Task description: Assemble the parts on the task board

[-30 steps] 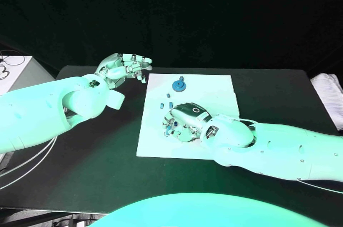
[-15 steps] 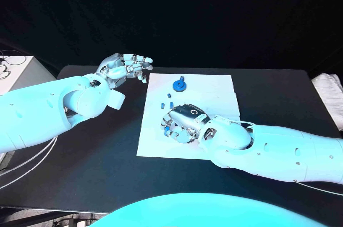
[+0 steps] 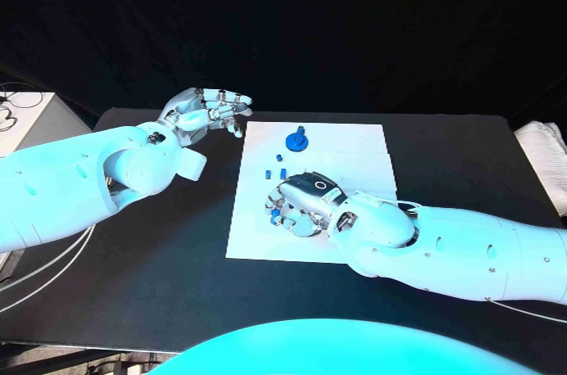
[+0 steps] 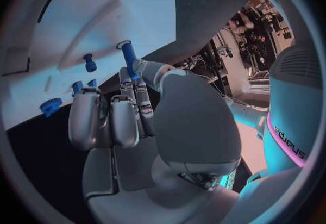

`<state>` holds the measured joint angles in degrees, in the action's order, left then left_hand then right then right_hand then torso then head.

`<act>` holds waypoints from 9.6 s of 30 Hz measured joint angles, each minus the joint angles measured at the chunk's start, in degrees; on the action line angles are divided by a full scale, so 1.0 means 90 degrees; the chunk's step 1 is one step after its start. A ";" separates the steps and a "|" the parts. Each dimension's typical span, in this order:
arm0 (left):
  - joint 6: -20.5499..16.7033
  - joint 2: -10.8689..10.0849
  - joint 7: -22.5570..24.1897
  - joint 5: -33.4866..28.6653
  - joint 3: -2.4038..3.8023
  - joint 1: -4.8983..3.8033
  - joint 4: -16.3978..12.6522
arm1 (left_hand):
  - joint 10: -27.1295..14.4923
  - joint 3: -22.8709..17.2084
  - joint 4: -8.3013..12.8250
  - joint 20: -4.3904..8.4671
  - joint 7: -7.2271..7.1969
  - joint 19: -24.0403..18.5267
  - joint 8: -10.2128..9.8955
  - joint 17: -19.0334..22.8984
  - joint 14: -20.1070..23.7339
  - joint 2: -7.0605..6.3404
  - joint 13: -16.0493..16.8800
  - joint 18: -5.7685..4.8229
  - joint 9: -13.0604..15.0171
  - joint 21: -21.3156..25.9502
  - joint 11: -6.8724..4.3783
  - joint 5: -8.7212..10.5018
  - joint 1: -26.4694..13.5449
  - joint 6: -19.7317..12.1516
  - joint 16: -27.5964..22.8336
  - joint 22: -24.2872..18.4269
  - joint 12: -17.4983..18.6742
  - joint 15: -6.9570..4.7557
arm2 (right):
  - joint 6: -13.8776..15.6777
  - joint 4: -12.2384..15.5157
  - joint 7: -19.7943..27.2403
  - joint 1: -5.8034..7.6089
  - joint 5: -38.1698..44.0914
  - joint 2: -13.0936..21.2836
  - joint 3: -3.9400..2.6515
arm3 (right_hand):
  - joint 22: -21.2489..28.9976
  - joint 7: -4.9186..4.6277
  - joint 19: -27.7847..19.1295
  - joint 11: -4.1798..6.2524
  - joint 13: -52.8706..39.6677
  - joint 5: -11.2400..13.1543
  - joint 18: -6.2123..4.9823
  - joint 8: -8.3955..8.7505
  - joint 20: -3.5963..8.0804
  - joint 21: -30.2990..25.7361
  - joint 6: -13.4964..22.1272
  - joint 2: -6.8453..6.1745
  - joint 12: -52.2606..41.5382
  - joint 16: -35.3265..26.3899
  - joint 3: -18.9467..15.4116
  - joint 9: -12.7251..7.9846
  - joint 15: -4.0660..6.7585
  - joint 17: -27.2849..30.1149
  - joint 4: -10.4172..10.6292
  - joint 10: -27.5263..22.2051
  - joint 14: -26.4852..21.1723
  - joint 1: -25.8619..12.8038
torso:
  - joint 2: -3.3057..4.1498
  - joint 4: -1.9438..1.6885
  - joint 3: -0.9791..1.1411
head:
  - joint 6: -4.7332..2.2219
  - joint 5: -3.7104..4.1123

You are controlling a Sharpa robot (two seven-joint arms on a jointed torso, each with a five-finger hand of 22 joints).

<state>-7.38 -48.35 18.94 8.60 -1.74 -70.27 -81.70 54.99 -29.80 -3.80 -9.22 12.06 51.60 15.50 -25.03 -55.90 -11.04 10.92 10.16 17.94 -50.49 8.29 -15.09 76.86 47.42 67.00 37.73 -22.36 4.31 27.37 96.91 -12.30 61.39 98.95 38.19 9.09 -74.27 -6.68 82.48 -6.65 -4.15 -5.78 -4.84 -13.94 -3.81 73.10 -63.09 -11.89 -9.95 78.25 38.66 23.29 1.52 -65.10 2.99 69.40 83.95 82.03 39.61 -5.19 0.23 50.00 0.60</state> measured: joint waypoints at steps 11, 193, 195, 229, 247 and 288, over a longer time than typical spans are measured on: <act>0.0002 -0.0003 -0.0005 0.0000 0.0000 0.0000 0.0006 | 0.0000 0.0000 0.0000 0.0000 0.0000 0.0000 0.0000 -0.0001 0.0000 0.0000 0.0000 0.0000 0.0000 0.0000 0.0000 0.0000 0.0000 0.0000 0.0000 0.0000 0.0000 0.0000 | 0.0014 0.0080 -0.0051 -0.0018 0.0184 0.0105 0.0009 | 0.0000 0.0000 0.0000 0.0001 0.0000 0.0002 -0.0001 0.0001 0.0000 0.0000 0.0001 -0.0001 0.0031 0.0000 0.0000 0.0008 0.0000 0.0000 -0.0001 0.0000 0.0000 -0.0001 | 0.0002 -0.0004 0.0001 | 0.0000 -0.0004; 0.0060 -0.0386 -0.0096 0.0000 -0.0005 0.0137 -0.0351 | -0.0109 0.0069 -0.0106 -0.0023 0.0000 0.0023 0.0098 0.0012 0.0000 0.0025 0.0020 0.0000 -0.0021 0.0094 0.0017 0.0000 -0.0025 -0.0046 0.0000 -0.0049 -0.0159 0.0000 | 0.0173 0.1264 -0.2020 0.0479 -0.2660 0.2823 0.0062 | -0.0075 0.0225 0.0165 0.0835 -0.7864 -0.1571 0.0352 -0.0832 0.0236 0.1409 0.0498 0.0952 -0.7907 0.1040 -0.4306 0.0167 0.0334 -0.1091 0.1821 0.1622 0.0009 -0.0889 | -0.0047 0.0111 -0.0026 | -0.0122 0.0667; 0.0059 -0.0386 -0.0099 -0.0001 -0.0005 0.0137 -0.0351 | -0.0115 0.0069 -0.0141 -0.0023 0.0000 0.0023 0.0098 0.0012 0.0000 0.0025 0.0020 0.0000 -0.0021 0.0094 0.0023 0.0000 -0.0025 -0.0046 0.0000 -0.0057 -0.0159 0.0000 | 0.0233 0.1336 -0.1936 0.0535 -0.2863 0.2819 0.0061 | -0.0075 0.0225 0.0170 0.0835 -0.7864 -0.1548 0.0352 -0.0832 0.0241 0.1408 0.0498 0.0938 -0.7908 0.1040 -0.4277 0.0168 0.0334 -0.1091 0.1827 0.1622 0.0009 -0.0985 | -0.0047 0.0111 -0.0026 | -0.0123 0.0667; 0.0059 -0.0401 -0.0151 -0.0006 -0.0005 0.0137 -0.0378 | -0.0137 0.0070 -0.0247 -0.0046 -0.0022 0.0046 0.0122 0.0010 0.0000 0.0084 0.0024 0.0000 -0.0025 0.0119 0.0000 0.0000 -0.0084 -0.0068 0.0000 -0.0074 -0.0197 0.0000 | -0.0406 0.0907 -0.1961 0.0452 -0.3497 0.1762 0.0071 | -0.0072 0.0154 0.0170 0.0933 -0.7863 -0.1293 0.0351 -0.1213 0.0285 0.1579 0.0413 0.0944 -0.8204 0.1110 -0.3646 0.0174 0.0401 -0.1090 0.1651 0.1616 0.0011 -0.1837 | -0.0034 0.0105 -0.0022 | -0.0083 0.0609; 0.0063 -0.0424 -0.0193 -0.0008 -0.0005 0.0136 -0.0378 | -0.0161 0.0087 -0.0264 -0.0046 0.0001 0.0046 0.0122 0.0010 0.0000 0.0109 0.0022 0.0001 -0.0030 0.0119 0.0024 0.0000 -0.0109 -0.0091 0.0000 -0.0080 -0.0222 0.0000 | -0.0599 0.0805 -0.2264 0.0454 -0.3089 0.1646 0.0069 | -0.0071 0.0371 0.0170 0.0967 -0.7863 -0.0634 0.0350 -0.1287 0.0331 0.1579 0.0191 0.0731 -0.8157 0.1110 -0.3449 0.0428 0.0426 -0.1095 0.1507 0.1652 -0.0014 -0.2421 | -0.0034 0.0109 -0.0019 | -0.0046 0.0573; 0.0070 -0.0444 -0.0252 0.0048 -0.0005 0.0136 -0.0368 | -0.0160 0.0087 -0.0299 -0.0045 -0.0021 0.0045 0.0122 0.0010 0.0000 0.0109 0.0020 0.0001 -0.0035 0.0144 0.0023 0.0000 -0.0109 -0.0113 0.0000 -0.0086 -0.0222 0.0000 | -0.0465 0.1207 -0.1301 0.0448 -0.2559 0.2216 0.0068 | -0.0073 0.0504 0.0170 0.0966 -0.7862 -0.0632 0.0349 -0.1434 0.0331 0.1525 0.0135 0.0849 -0.8055 0.1110 -0.4752 0.0536 0.0438 -0.1092 0.1506 0.1647 -0.0027 -0.2273 | -0.0038 0.0119 -0.0015 | -0.0074 0.0596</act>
<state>-6.75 -52.35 16.67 9.03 -1.78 -69.04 -85.01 53.55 -29.01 -6.49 -9.63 11.87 52.01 16.60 -24.94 -55.90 -10.06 11.10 10.17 17.63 -49.19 8.50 -15.09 75.88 46.40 67.00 36.96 -24.35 4.31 23.18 107.77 -24.00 65.43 75.92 58.13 9.70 -74.93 -2.14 84.01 2.04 -74.91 -11.46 -1.69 -26.85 -0.83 86.83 -61.87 -4.25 -82.45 88.24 -4.11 28.12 5.45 -74.92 16.55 84.23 83.71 61.57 39.27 -4.12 0.09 49.34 5.97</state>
